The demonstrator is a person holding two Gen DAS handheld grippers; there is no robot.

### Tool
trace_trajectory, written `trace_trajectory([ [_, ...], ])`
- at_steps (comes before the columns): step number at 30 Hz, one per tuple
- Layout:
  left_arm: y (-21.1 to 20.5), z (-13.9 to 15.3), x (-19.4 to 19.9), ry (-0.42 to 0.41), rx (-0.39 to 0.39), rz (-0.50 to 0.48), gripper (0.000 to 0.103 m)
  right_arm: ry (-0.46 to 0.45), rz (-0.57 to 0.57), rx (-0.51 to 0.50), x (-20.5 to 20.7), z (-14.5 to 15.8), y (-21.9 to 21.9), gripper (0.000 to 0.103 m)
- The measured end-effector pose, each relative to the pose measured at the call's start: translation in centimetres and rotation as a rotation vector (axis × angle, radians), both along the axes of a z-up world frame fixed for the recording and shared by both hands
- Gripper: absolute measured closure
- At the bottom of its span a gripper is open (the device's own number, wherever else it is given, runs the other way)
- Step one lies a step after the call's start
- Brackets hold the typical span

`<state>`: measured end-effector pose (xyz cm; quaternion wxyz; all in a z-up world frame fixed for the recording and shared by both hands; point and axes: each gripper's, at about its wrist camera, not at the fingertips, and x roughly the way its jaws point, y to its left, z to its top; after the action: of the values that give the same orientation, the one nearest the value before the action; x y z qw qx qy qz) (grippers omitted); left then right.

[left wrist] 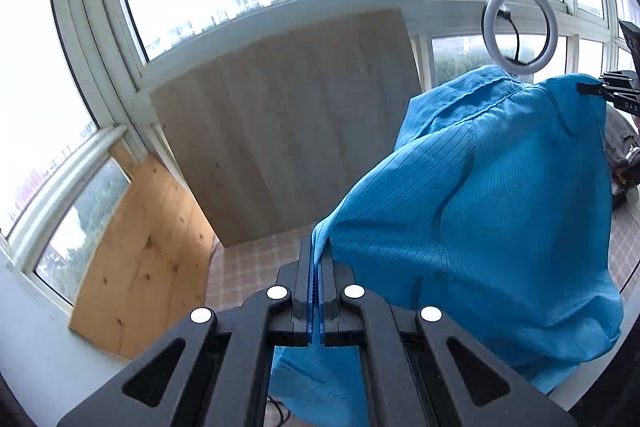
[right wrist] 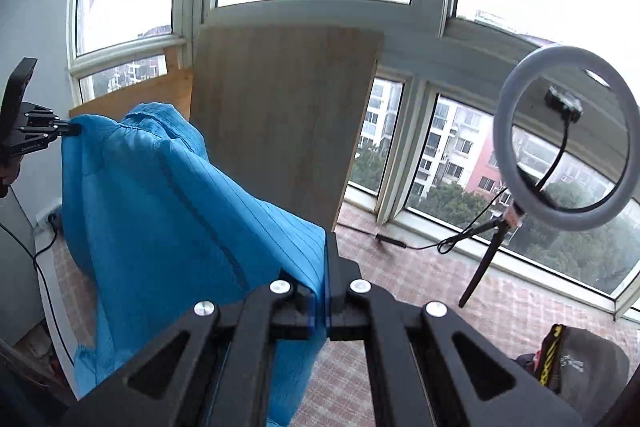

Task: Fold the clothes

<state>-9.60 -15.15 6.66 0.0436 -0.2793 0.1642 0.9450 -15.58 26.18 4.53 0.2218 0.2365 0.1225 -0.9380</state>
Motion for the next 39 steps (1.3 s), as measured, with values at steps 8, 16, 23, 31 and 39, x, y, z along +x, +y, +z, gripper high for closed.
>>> trace_trajectory([
  [8, -1.1, 19.8, 9.2, 0.385, -0.113, -0.040, 0.103, 0.367, -0.106, 0.050, 15.8, 20.6, -3.1, 0.101],
  [16, -2.9, 20.8, 12.1, 0.329, -0.103, -0.076, 0.103, 0.251, -0.139, 0.144, 20.9, 19.4, -7.2, 0.102],
  [23, -3.0, 22.6, 15.3, 0.405, -0.186, -0.081, 0.103, 0.350, -0.268, 0.181, 24.3, 22.5, -8.0, 0.102],
  [31, -0.7, 31.2, 19.5, 0.593, -0.280, -0.061, 0.102, 0.594, -0.434, 0.327, 29.4, 32.7, -8.4, 0.102],
  [39, 2.2, 28.4, 11.3, 0.524, -0.321, -0.076, 0.102, 0.641, -0.507, 0.419, 24.2, 32.6, -6.0, 0.102],
])
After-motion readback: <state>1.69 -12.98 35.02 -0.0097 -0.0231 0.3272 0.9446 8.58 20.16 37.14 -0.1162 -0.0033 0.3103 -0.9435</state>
